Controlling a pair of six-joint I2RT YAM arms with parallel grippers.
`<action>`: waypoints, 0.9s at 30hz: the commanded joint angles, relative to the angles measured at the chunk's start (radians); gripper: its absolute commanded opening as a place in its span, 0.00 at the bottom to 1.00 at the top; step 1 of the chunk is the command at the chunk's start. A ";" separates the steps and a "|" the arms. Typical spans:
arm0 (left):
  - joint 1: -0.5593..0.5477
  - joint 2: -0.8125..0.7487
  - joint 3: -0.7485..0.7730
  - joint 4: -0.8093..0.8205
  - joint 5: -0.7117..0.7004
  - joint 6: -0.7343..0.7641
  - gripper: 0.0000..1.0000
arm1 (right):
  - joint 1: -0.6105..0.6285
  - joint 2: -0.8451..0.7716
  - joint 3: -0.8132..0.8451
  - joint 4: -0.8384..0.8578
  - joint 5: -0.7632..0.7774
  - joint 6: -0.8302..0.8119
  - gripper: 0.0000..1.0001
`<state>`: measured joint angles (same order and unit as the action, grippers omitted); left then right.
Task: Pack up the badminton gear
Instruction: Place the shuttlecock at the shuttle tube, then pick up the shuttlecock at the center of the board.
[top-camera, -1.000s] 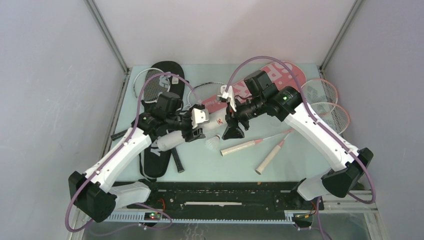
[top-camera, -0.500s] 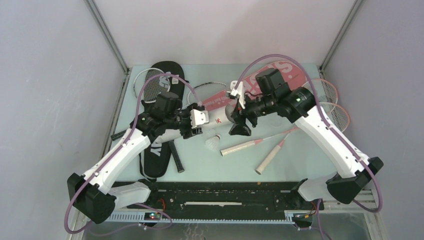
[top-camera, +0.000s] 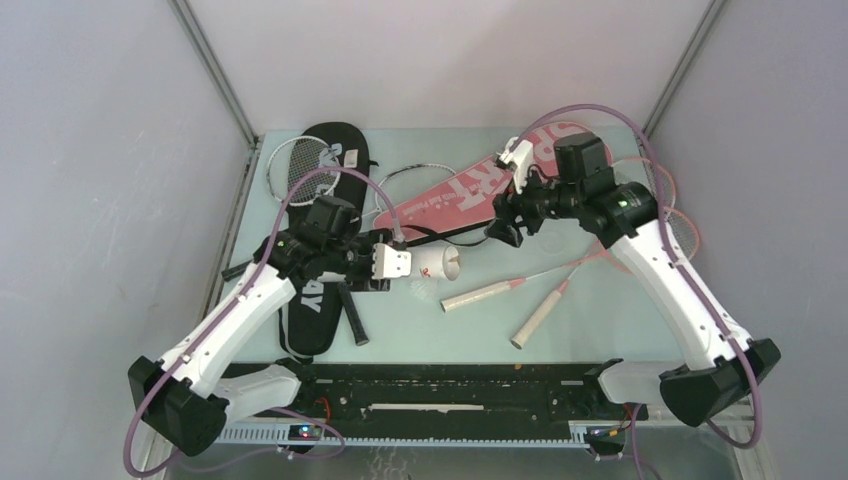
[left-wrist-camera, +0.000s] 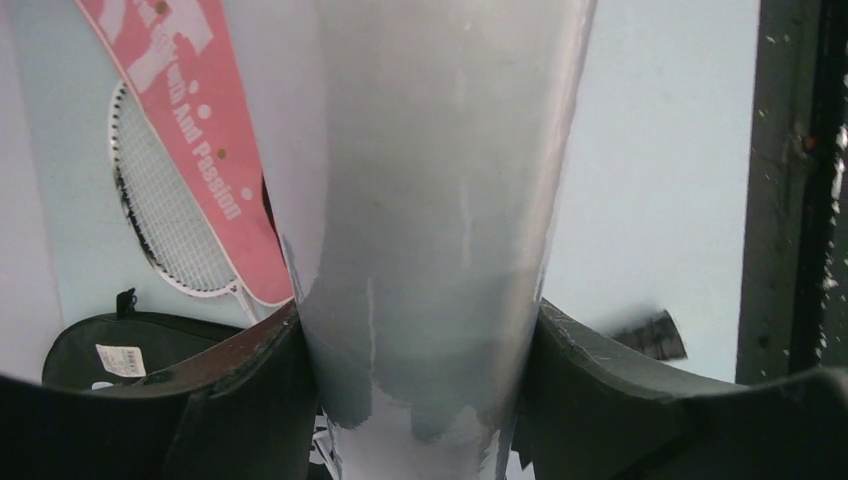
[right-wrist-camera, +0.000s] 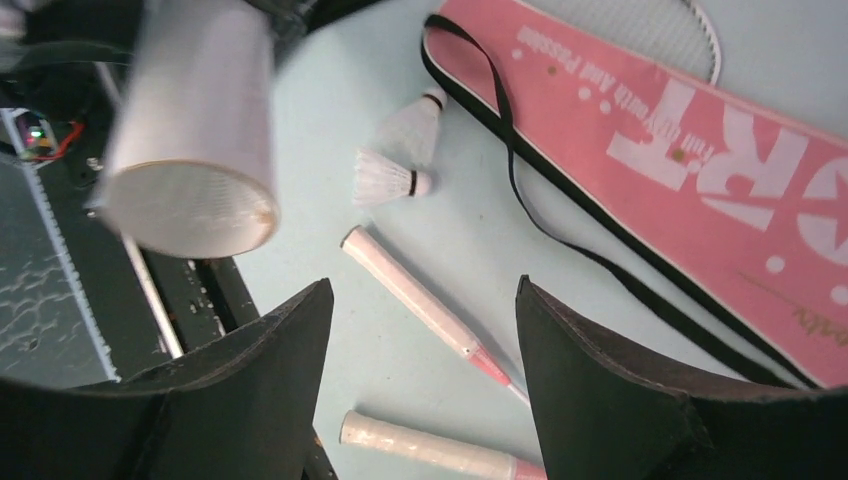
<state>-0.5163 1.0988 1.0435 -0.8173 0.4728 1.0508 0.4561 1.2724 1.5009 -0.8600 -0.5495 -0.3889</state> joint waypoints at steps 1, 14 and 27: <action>0.002 -0.050 -0.006 -0.113 -0.006 0.119 0.61 | 0.003 0.051 -0.075 0.147 0.090 0.066 0.75; -0.013 -0.192 -0.063 -0.321 0.006 0.152 0.61 | 0.216 0.350 -0.100 0.267 0.183 0.120 0.74; -0.013 -0.257 -0.122 -0.393 -0.026 0.165 0.62 | 0.408 0.535 -0.078 0.269 0.418 0.172 0.75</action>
<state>-0.5243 0.8680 0.9291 -1.2098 0.4355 1.2037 0.8368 1.7847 1.3991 -0.6083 -0.2058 -0.2535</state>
